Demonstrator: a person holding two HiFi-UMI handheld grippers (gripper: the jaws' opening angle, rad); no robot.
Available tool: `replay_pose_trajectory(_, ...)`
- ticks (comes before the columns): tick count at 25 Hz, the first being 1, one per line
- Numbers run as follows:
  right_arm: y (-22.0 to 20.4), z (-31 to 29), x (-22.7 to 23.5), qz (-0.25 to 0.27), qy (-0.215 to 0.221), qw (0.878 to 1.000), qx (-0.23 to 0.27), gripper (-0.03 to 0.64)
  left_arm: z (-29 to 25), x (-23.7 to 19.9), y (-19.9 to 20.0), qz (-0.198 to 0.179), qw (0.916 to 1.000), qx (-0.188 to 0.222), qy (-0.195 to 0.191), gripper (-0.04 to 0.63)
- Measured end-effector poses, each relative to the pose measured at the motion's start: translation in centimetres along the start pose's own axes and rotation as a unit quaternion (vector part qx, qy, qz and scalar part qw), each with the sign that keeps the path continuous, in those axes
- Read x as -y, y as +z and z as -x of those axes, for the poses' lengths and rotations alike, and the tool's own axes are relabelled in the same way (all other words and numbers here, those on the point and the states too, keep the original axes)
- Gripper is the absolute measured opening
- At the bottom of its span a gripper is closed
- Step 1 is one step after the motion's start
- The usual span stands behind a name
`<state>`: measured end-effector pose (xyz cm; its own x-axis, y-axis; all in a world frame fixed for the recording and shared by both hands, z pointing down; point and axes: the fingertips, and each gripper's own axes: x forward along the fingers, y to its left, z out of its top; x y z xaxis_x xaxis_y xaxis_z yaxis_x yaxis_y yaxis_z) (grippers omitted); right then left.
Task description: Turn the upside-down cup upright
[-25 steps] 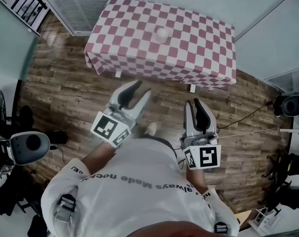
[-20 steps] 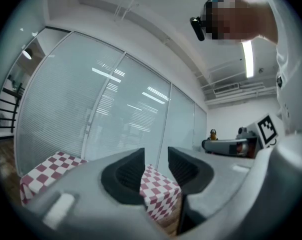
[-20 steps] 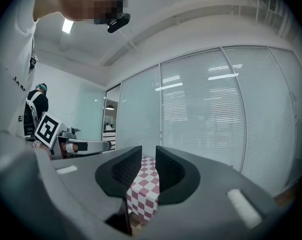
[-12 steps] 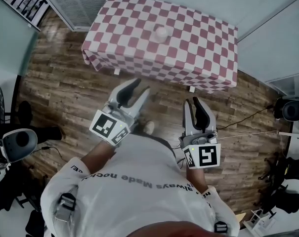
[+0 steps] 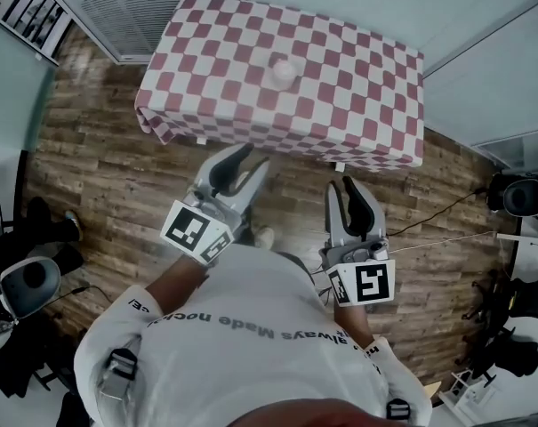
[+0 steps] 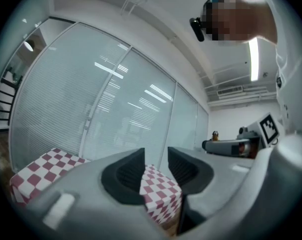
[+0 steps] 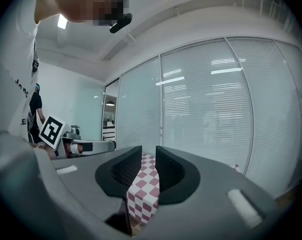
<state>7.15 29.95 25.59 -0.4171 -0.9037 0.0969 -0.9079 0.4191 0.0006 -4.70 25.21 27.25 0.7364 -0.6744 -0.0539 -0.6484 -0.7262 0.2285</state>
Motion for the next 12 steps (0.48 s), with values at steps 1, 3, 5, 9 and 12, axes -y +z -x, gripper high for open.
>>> replay_pose_trajectory(1, 0.0, -1.3, 0.3, 0.000, 0.000, 1.000, -0.002, 0.086, -0.6, -1.1, 0.1, 0.001, 1.0000, 0.000, 0.000, 0.146)
replay_pose_trajectory(3, 0.1, -4.3, 0.7, 0.001, 0.002, 1.000, -0.003, 0.087, -2.0, -3.9, 0.6, 0.001, 1.0000, 0.001, 0.001, 0.146)
replay_pose_trajectory(5, 0.3, -7.6, 1.3, 0.003, 0.004, 1.000, -0.004, 0.086, -3.5, -6.8, 1.1, -0.001, 1.0000, 0.001, 0.004, 0.146)
replay_pose_trajectory(9, 1.3, -13.9, 2.7, 0.005, 0.012, 1.000, -0.004, 0.087, -6.8, -12.4, 2.3, -0.001, 1.0000, 0.001, 0.008, 0.146)
replay_pose_trajectory(12, 2.4, -18.1, 3.6, 0.010, 0.010, 1.000, -0.002, 0.087, -9.2, -16.1, 3.5, -0.003, 1.0000, 0.004, 0.005, 0.146)
